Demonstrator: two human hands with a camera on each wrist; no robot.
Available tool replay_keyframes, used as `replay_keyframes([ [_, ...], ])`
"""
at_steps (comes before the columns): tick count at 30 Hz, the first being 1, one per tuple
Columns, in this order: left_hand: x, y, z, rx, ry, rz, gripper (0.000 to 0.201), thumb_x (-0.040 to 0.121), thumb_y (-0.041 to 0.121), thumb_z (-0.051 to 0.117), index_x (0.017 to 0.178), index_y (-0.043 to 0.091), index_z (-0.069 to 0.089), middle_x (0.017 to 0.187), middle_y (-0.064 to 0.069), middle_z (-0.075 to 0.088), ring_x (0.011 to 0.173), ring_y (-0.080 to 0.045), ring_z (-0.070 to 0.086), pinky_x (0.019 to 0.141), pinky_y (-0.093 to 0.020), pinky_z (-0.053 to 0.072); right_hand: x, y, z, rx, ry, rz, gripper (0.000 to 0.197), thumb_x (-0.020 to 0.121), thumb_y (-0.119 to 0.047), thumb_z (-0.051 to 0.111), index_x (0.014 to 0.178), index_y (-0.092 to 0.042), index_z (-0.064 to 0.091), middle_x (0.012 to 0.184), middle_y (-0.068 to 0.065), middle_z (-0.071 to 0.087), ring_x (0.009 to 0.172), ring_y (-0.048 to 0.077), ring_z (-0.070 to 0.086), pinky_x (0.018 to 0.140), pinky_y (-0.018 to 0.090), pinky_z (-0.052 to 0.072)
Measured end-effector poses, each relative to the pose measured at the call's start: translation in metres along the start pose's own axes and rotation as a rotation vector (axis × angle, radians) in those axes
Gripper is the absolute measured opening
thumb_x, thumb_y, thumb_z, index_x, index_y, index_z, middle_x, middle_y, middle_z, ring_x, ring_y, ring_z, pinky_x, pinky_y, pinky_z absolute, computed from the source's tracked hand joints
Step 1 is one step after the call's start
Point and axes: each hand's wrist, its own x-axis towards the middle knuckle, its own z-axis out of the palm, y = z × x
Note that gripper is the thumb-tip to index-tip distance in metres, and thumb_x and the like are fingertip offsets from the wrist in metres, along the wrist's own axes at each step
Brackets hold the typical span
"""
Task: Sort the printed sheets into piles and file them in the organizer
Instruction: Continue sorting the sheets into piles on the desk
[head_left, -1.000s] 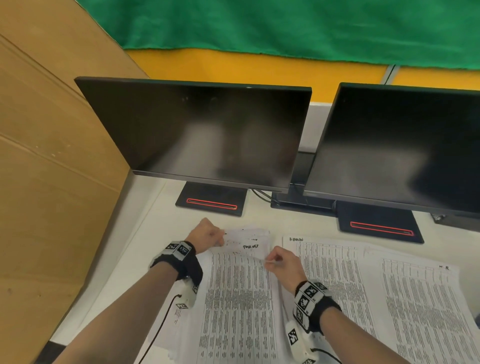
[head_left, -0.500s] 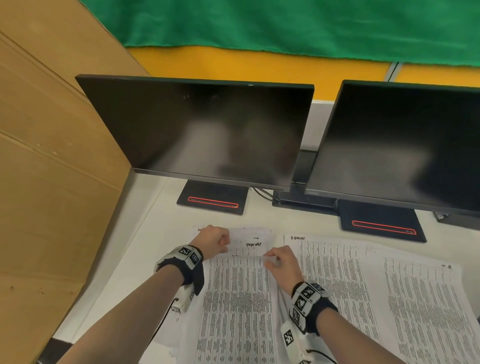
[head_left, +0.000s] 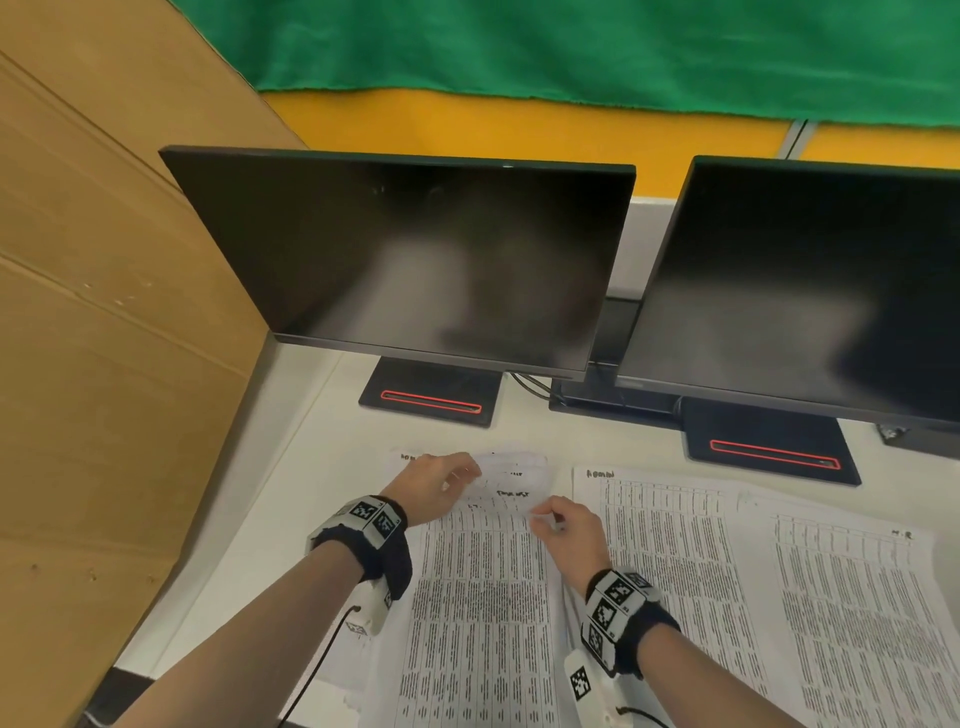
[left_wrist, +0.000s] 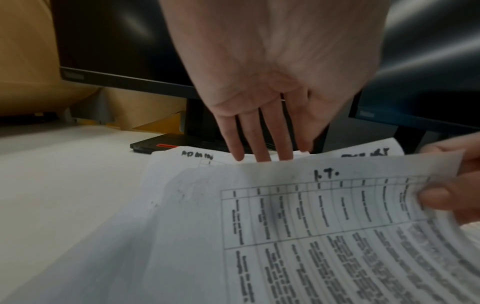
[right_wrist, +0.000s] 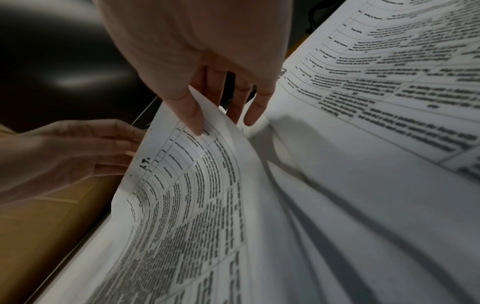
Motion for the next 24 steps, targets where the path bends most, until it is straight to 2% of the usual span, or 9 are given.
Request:
replay_keyframes([
  [3, -0.005, -0.001, 0.007, 0.055, -0.039, 0.026, 0.016, 0.085, 0.03, 0.059, 0.099, 0.03, 0.066, 0.113, 0.01, 0.064, 0.103, -0.009, 0.057, 0.093, -0.03, 0.044, -0.004, 0.004, 0.0, -0.007, -0.055, -0.019, 0.009, 0.086, -0.018, 0.063, 0.082, -0.024, 0.069, 0.088, -0.006, 0.071, 0.084, 0.01, 0.063, 0.07, 0.016, 0.045],
  [6, -0.013, -0.004, 0.015, 0.113, -0.055, 0.056, 0.017, 0.079, 0.023, 0.064, 0.095, 0.026, 0.067, 0.124, 0.008, 0.056, 0.113, -0.01, 0.052, 0.099, -0.028, 0.037, -0.011, 0.006, -0.003, 0.053, -0.139, -0.01, 0.008, 0.085, -0.017, 0.064, 0.082, -0.019, 0.072, 0.085, -0.007, 0.071, 0.084, 0.005, 0.062, 0.073, 0.01, 0.041],
  [9, -0.021, -0.008, 0.022, 0.126, -0.03, 0.066, 0.019, 0.085, 0.016, 0.059, 0.102, 0.016, 0.067, 0.133, 0.004, 0.05, 0.114, -0.014, 0.053, 0.101, -0.027, 0.038, -0.013, 0.0, -0.01, 0.287, -0.174, 0.088, 0.022, 0.086, -0.025, 0.056, 0.075, -0.007, 0.063, 0.084, 0.01, 0.067, 0.083, 0.02, 0.06, 0.077, 0.024, 0.043],
  [12, -0.026, -0.01, 0.025, 0.107, 0.004, 0.048, 0.013, 0.087, 0.015, 0.058, 0.096, 0.016, 0.068, 0.138, 0.004, 0.044, 0.117, -0.016, 0.052, 0.102, -0.029, 0.038, -0.002, -0.005, -0.016, 0.457, -0.141, 0.257, 0.029, 0.091, -0.033, 0.045, 0.086, -0.007, 0.057, 0.088, 0.008, 0.07, 0.086, 0.023, 0.064, 0.08, 0.033, 0.046],
  [15, -0.026, -0.012, 0.027, 0.112, 0.009, 0.029, 0.009, 0.086, 0.017, 0.06, 0.089, 0.019, 0.068, 0.143, 0.002, 0.039, 0.127, -0.018, 0.04, 0.108, -0.033, 0.032, 0.014, -0.004, -0.013, 0.342, -0.144, 0.32, 0.014, 0.095, -0.022, 0.046, 0.108, -0.016, 0.051, 0.09, 0.012, 0.07, 0.08, 0.025, 0.066, 0.075, 0.037, 0.053],
  [18, -0.024, -0.013, 0.027, 0.157, 0.002, -0.005, 0.014, 0.086, 0.019, 0.059, 0.097, 0.02, 0.068, 0.145, 0.001, 0.039, 0.134, -0.019, 0.031, 0.112, -0.036, 0.022, 0.029, -0.001, -0.007, 0.048, -0.186, 0.307, 0.018, 0.089, -0.015, 0.054, 0.105, -0.017, 0.05, 0.099, 0.01, 0.063, 0.075, 0.018, 0.058, 0.063, 0.028, 0.048],
  [20, -0.021, -0.011, 0.028, 0.194, -0.003, 0.002, 0.021, 0.086, 0.019, 0.057, 0.105, 0.016, 0.066, 0.138, 0.0, 0.047, 0.13, -0.018, 0.036, 0.11, -0.033, 0.024, 0.032, -0.004, -0.007, -0.043, -0.149, 0.297, 0.008, 0.084, -0.016, 0.06, 0.084, -0.017, 0.052, 0.091, 0.006, 0.06, 0.076, 0.02, 0.055, 0.071, 0.033, 0.049],
  [21, -0.02, -0.01, 0.027, 0.196, 0.016, 0.013, 0.023, 0.086, 0.017, 0.057, 0.108, 0.014, 0.065, 0.131, -0.002, 0.053, 0.124, -0.018, 0.042, 0.105, -0.03, 0.029, 0.035, -0.006, -0.006, -0.058, -0.114, 0.285, 0.015, 0.082, -0.016, 0.063, 0.075, -0.018, 0.05, 0.086, 0.004, 0.059, 0.076, 0.02, 0.055, 0.075, 0.034, 0.049],
  [24, -0.019, -0.007, 0.028, 0.165, 0.077, 0.04, 0.017, 0.087, 0.009, 0.054, 0.099, 0.008, 0.064, 0.103, -0.007, 0.06, 0.095, -0.025, 0.058, 0.077, -0.025, 0.039, 0.033, -0.01, -0.008, -0.025, -0.109, 0.213, 0.031, 0.079, -0.016, 0.07, 0.061, -0.021, 0.044, 0.076, -0.001, 0.049, 0.07, 0.015, 0.048, 0.068, 0.029, 0.043],
])
